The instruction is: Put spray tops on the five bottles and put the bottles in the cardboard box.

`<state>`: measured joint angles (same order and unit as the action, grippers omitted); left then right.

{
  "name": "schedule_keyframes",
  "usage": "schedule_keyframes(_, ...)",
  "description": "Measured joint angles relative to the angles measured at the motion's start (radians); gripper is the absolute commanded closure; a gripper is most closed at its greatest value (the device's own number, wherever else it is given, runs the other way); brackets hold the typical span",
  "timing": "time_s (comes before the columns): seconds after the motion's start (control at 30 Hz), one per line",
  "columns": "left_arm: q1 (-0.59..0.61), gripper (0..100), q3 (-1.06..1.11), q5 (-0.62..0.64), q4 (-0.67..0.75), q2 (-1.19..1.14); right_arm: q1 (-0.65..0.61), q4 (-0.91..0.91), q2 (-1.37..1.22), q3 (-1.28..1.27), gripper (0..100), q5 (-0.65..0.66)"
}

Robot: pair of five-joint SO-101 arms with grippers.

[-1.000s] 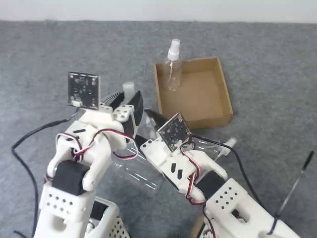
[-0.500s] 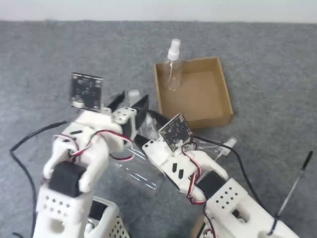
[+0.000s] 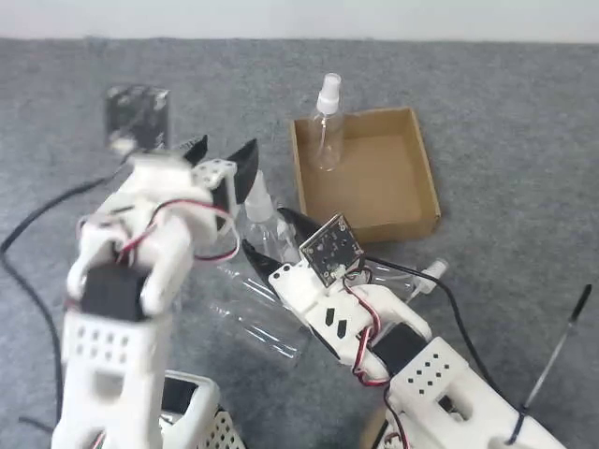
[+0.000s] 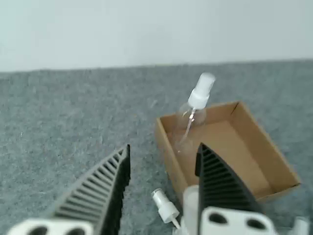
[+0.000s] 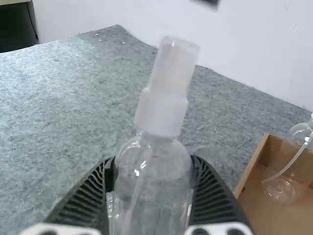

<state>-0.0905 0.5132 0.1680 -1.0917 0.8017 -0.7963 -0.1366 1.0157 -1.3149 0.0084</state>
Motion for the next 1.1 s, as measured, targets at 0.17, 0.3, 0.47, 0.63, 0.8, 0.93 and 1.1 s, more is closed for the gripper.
schedule_keyframes(0.17, 0.003, 80, 0.031, -0.044, 0.000, -0.008, 0.005, 0.000, 0.000, 0.000, 99.2, 0.000)
schedule_keyframes(0.3, 0.011, 80, 0.129, -0.060, 0.014, 0.055, 0.002, -0.002, -0.003, -0.012, 99.2, 0.000)
schedule_keyframes(0.47, 0.011, 83, 0.192, -0.060, 0.058, 0.137, 0.002, -0.002, -0.003, -0.014, 99.2, 0.003)
schedule_keyframes(0.63, 0.008, 83, 0.157, -0.064, 0.021, 0.204, 0.034, 0.000, -0.002, -0.011, 99.2, 0.005)
schedule_keyframes(0.8, 0.008, 83, 0.132, -0.064, -0.046, 0.284, 0.170, -0.054, -0.002, 0.061, 99.2, 0.003)
schedule_keyframes(0.93, 0.008, 81, 0.169, -0.072, -0.061, 0.402, 0.209, -0.126, -0.002, 0.178, 99.2, 0.003)
schedule_keyframes(1.1, 0.008, 76, 0.316, -0.121, -0.061, 0.512, 0.213, -0.173, -0.068, 0.331, 99.2, 0.003)
